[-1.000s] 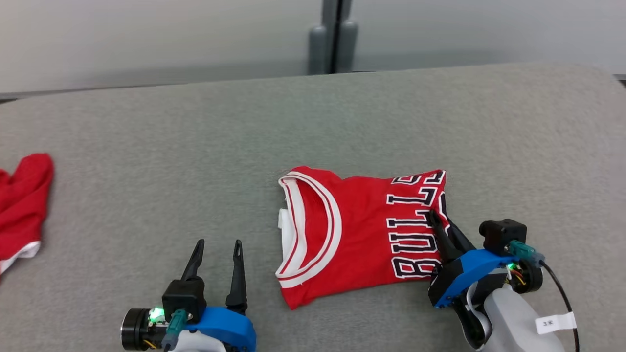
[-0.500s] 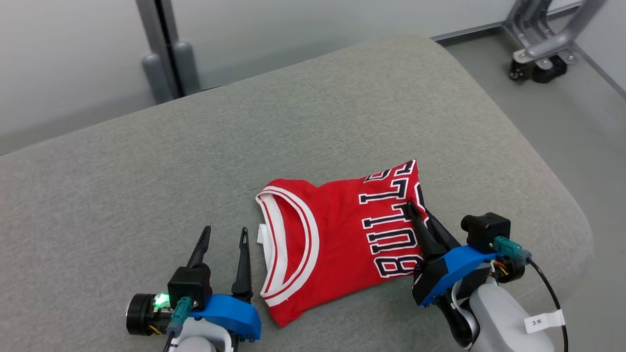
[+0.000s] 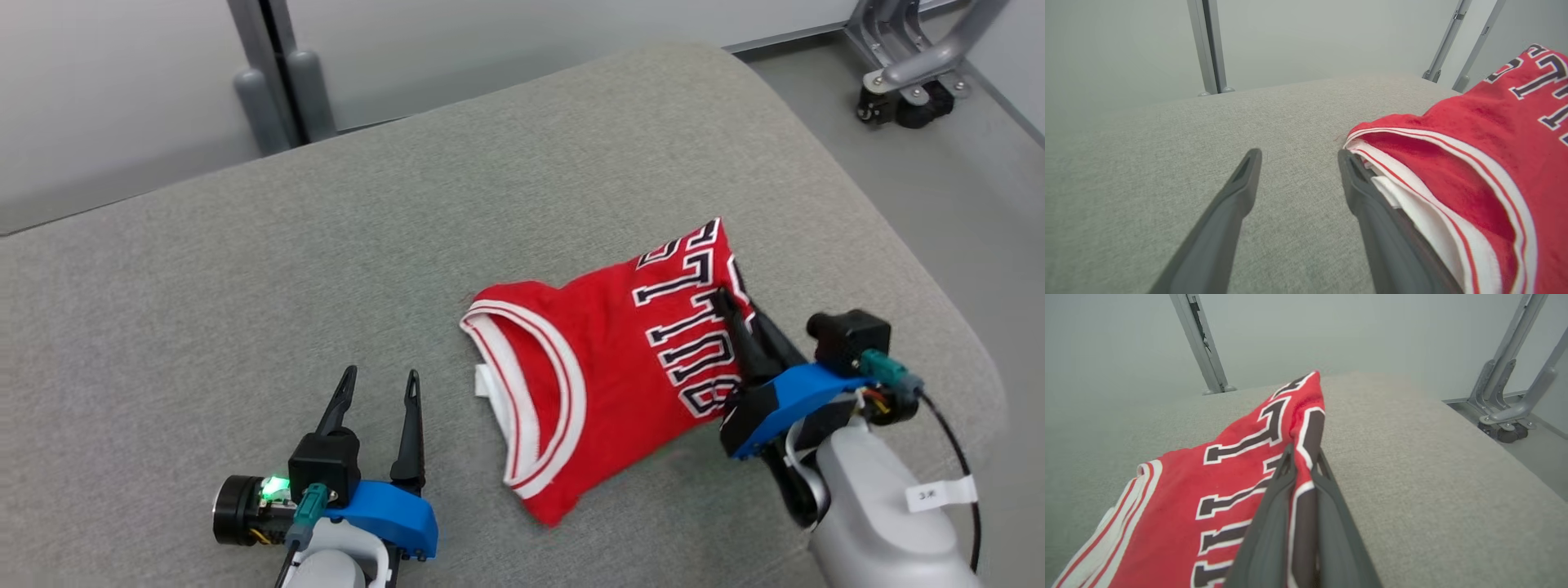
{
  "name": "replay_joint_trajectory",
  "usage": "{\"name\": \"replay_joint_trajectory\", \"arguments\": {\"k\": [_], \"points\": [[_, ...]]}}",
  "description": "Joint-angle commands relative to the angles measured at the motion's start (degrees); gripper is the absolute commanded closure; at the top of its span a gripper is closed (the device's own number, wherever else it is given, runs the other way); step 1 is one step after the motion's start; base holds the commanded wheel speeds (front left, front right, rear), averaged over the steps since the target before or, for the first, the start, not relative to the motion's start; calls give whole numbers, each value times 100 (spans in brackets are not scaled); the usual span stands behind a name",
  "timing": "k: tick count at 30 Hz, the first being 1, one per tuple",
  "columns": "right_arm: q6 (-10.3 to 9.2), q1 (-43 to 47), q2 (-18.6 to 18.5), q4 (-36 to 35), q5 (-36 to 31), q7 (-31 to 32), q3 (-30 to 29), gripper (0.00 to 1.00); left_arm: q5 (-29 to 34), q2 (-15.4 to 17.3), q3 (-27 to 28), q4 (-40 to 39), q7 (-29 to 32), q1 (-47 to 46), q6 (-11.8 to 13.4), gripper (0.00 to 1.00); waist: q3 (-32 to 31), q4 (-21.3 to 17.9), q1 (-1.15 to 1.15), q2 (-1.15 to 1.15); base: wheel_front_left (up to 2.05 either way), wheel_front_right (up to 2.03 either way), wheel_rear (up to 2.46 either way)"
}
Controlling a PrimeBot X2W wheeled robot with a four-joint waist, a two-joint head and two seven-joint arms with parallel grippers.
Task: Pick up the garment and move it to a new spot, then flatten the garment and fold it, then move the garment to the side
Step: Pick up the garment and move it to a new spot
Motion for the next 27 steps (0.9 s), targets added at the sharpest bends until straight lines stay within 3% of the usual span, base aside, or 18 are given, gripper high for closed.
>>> {"name": "replay_joint_trajectory", "arguments": {"k": [1, 6, 12, 19, 25, 26, 27], "points": [[0, -287, -124, 79, -88, -31, -164, 100, 87, 9, 34, 17, -15, -126, 8, 0, 163, 259, 0, 0, 0, 0, 0], [0, -729, -475, 309, -396, -31, -491, 100, 230, 5, 93, 14, -15, -170, -5, 0, 317, 625, 0, 0, 0, 0, 0], [0, -1452, -1236, 1022, -1124, -31, -1473, 100, 387, 3, 181, -25, -15, -269, -61, 0, 611, 1116, 0, 0, 0, 0, 0], [0, -1794, -1807, 1496, -1965, -31, -2570, 100, 495, 2, 156, -64, -15, -382, -98, 0, 824, 1359, 0, 0, 0, 0, 0], [-1, -1932, -2063, 1633, -2861, -31, -3635, 100, 558, 5, 173, -109, -14, -503, -93, 0, 965, 1470, 0, 0, 0, 0, 0], [-1, -1930, -2106, 1642, -3055, -32, -3828, 70, 564, 6, 161, -103, -15, -517, -98, 0, 973, 1484, 0, 0, 0, 0, 0], [-1, -1939, -2100, 1607, -3232, -31, -3998, 0, 563, 5, 151, -97, -15, -530, -98, 0, 977, 1495, 0, 0, 0, 0, 0]]}}
